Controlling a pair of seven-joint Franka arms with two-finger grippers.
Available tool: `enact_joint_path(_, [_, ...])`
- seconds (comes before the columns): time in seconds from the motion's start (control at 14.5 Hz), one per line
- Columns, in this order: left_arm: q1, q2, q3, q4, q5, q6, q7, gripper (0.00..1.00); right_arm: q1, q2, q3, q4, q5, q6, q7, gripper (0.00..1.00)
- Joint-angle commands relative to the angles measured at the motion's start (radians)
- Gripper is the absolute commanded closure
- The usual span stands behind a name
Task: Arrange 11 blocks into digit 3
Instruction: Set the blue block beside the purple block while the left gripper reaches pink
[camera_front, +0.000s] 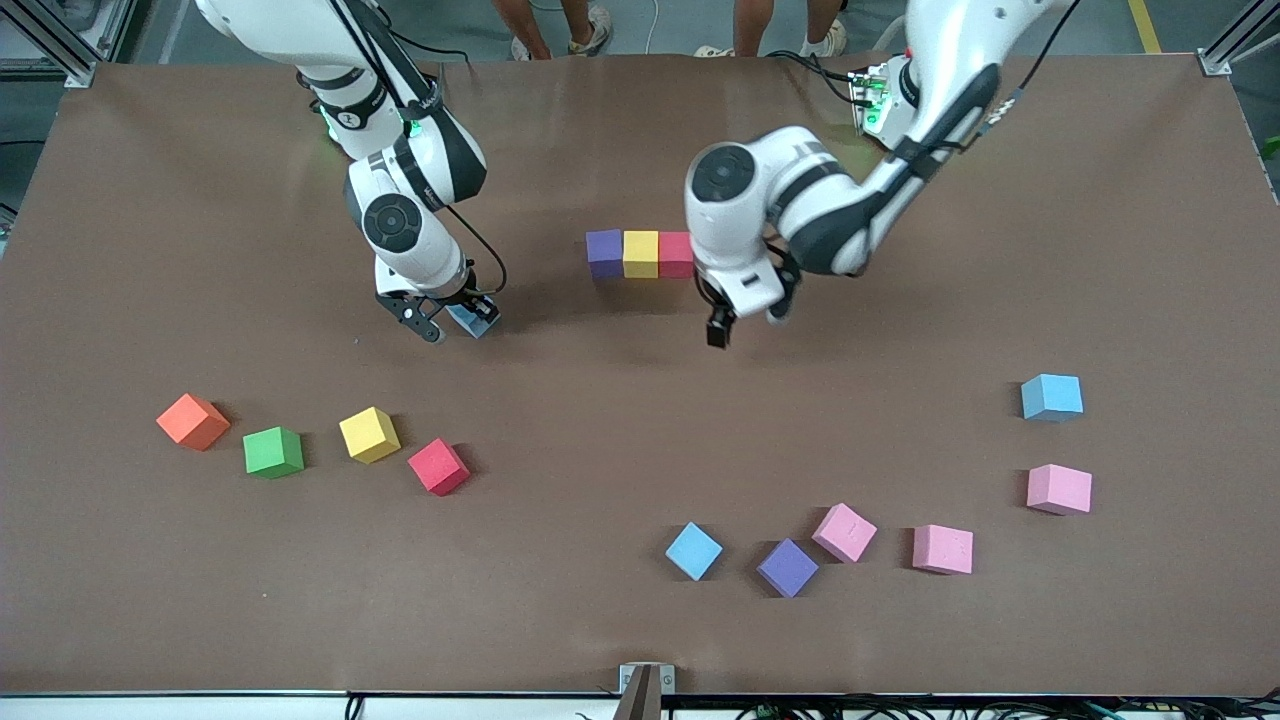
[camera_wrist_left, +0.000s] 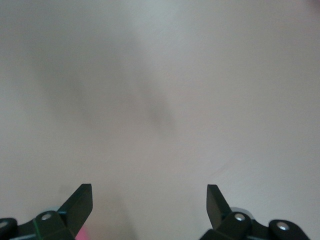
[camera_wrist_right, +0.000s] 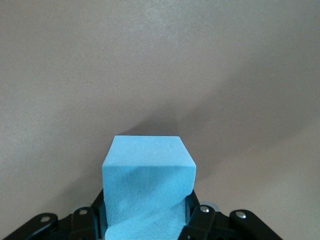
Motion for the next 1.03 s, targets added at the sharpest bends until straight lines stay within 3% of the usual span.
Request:
enact_joint_path(0.0, [0.094, 0.015, -0.014, 0.041, 0.025, -0.020, 0.219, 0.00, -0.041, -0.006, 0.020, -0.001, 0.014, 0.008, -0.063, 0.59])
enact_joint_path(0.28, [0.241, 0.015, -0.012, 0.059, 0.065, -0.029, 0.605, 0.00, -0.035, 0.036, 0.019, 0.143, 0.012, -0.006, -0.210, 0.59])
enact_joint_path(0.55, [0.352, 0.061, -0.012, 0.152, 0.052, -0.046, 0.929, 0.00, 0.007, 0.138, 0.019, 0.438, 0.003, -0.233, -0.305, 0.59])
enact_joint_path(0.62, [0.373, 0.089, -0.012, 0.192, 0.048, -0.045, 0.976, 0.00, 0.023, 0.158, 0.017, 0.485, 0.001, -0.257, -0.371, 0.59])
enact_joint_path(0.83, [0.393, 0.263, -0.011, 0.434, 0.015, -0.040, 0.988, 0.00, 0.044, 0.194, 0.016, 0.519, 0.001, -0.255, -0.542, 0.58])
enact_joint_path(0.96, [0.406, 0.317, -0.002, 0.484, 0.019, -0.028, 1.020, 0.00, 0.079, 0.230, 0.016, 0.567, 0.003, -0.259, -0.577, 0.58])
